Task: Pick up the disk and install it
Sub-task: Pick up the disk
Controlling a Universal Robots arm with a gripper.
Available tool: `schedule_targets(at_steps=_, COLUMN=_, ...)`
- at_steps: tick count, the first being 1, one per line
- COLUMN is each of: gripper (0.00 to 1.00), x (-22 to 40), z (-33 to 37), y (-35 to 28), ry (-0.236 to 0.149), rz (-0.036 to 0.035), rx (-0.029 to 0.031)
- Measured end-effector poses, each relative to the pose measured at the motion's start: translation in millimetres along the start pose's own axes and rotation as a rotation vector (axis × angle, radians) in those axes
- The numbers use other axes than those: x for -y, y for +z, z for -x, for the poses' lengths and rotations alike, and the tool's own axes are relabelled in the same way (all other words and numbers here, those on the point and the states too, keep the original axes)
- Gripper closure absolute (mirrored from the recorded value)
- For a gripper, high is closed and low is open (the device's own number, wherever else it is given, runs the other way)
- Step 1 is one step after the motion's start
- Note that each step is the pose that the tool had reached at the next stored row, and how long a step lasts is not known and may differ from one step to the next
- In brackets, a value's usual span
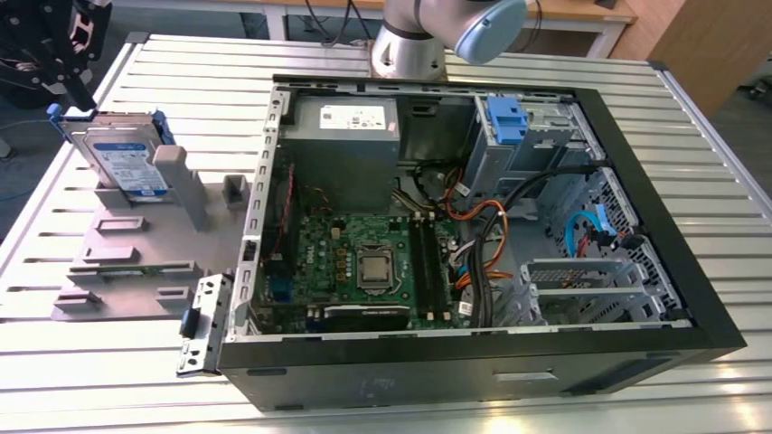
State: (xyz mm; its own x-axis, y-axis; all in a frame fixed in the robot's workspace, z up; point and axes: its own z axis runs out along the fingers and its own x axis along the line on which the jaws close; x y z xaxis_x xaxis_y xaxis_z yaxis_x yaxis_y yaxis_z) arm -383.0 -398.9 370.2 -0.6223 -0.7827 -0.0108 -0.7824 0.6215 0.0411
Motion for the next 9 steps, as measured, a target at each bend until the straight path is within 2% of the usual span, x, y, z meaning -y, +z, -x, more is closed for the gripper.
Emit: schedule_targets(at_steps=9, gripper=0.89, x=0.0, z=0.0, y=0.0, ry=-0.010, rz=0.0001, rx=-0.0004)
